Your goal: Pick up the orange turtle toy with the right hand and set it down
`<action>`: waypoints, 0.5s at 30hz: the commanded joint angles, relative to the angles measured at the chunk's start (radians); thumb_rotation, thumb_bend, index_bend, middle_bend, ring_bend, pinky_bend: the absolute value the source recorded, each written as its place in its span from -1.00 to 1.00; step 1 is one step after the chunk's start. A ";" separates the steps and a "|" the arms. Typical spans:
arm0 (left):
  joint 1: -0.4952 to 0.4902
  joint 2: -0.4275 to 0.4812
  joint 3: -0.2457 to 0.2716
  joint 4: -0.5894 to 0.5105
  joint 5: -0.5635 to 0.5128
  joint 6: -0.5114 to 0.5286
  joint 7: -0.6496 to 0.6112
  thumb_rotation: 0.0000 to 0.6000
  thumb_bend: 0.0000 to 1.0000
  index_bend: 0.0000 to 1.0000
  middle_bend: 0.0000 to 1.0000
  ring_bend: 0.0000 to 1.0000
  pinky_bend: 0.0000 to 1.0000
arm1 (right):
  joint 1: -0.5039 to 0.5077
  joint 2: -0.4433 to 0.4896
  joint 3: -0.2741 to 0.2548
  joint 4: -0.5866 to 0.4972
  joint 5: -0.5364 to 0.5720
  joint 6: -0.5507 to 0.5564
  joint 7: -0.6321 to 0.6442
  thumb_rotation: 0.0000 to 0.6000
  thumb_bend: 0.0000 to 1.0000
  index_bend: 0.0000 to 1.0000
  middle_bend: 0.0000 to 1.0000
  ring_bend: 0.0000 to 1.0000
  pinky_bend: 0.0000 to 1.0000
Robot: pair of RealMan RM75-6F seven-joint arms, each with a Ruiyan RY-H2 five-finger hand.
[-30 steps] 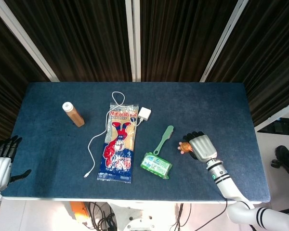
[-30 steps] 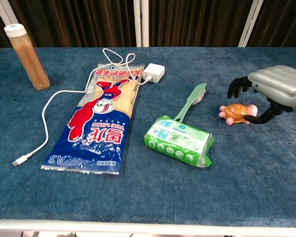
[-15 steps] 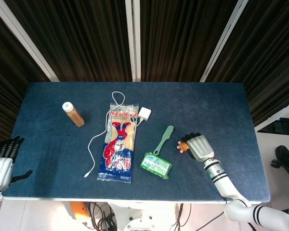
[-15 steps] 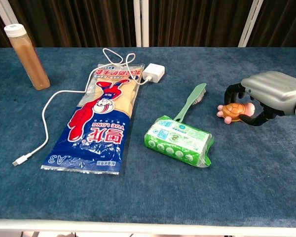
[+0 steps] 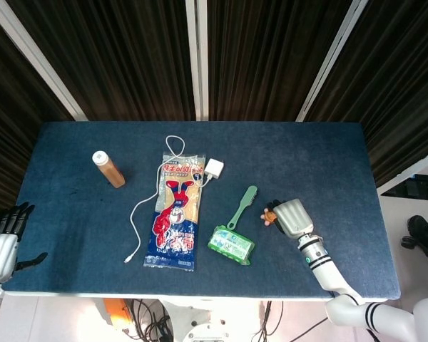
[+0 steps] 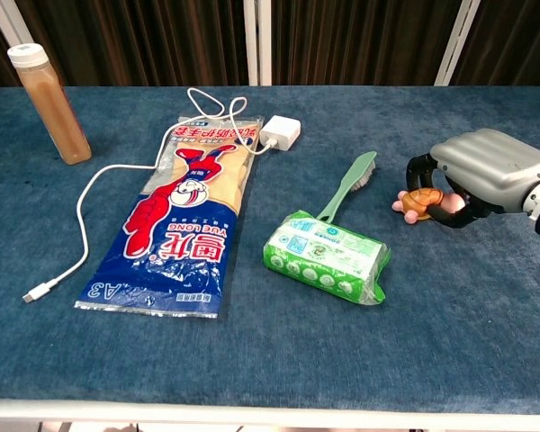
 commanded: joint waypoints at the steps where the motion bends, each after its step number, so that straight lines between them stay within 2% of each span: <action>1: 0.001 -0.001 -0.001 0.002 -0.003 -0.001 -0.002 1.00 -0.82 -0.91 -1.00 -1.00 -0.90 | 0.001 -0.024 -0.002 0.032 -0.013 0.017 0.014 1.00 -0.11 0.89 0.51 0.48 0.79; 4: 0.001 -0.001 -0.001 0.005 -0.005 -0.002 -0.005 1.00 -0.82 -0.91 -1.00 -1.00 -0.89 | 0.001 -0.039 -0.003 0.056 -0.018 0.024 0.026 1.00 -0.01 0.99 0.57 0.54 0.85; 7: 0.002 0.000 -0.001 0.006 -0.005 0.000 -0.007 1.00 -0.82 -0.91 -1.00 -1.00 -0.89 | 0.000 -0.038 -0.004 0.058 -0.021 0.027 0.035 1.00 -0.04 0.94 0.54 0.54 0.85; 9: 0.002 0.000 -0.001 0.006 -0.003 0.001 -0.008 1.00 -0.82 -0.91 -1.00 -1.00 -0.89 | 0.001 -0.017 -0.011 0.038 -0.021 0.012 0.039 1.00 -0.17 0.73 0.41 0.45 0.74; 11: 0.002 0.001 -0.001 0.005 -0.002 0.002 -0.008 1.00 -0.82 -0.91 -1.00 -1.00 -0.89 | 0.003 0.022 -0.019 -0.007 -0.009 -0.021 0.037 1.00 -0.31 0.31 0.19 0.15 0.37; 12: 0.001 0.002 -0.001 0.005 -0.001 0.002 -0.008 1.00 -0.82 -0.91 -1.00 -1.00 -0.89 | 0.004 0.042 -0.021 -0.031 0.000 -0.037 0.032 1.00 -0.33 0.20 0.12 0.06 0.27; 13: 0.001 0.002 -0.001 0.004 -0.001 0.002 -0.008 1.00 -0.82 -0.91 -1.00 -1.00 -0.89 | 0.004 0.067 -0.021 -0.063 0.012 -0.051 0.024 1.00 -0.37 -0.07 -0.04 -0.15 0.06; 14: 0.001 0.002 -0.001 0.004 -0.001 0.001 -0.007 1.00 -0.82 -0.91 -1.00 -1.00 -0.89 | 0.004 0.084 -0.020 -0.086 0.019 -0.057 0.019 1.00 -0.41 -0.28 -0.19 -0.31 -0.08; 15: 0.000 0.002 -0.001 0.003 -0.001 0.001 -0.006 1.00 -0.82 -0.91 -1.00 -1.00 -0.89 | 0.004 0.099 -0.019 -0.106 0.024 -0.060 0.013 1.00 -0.43 -0.41 -0.27 -0.40 -0.16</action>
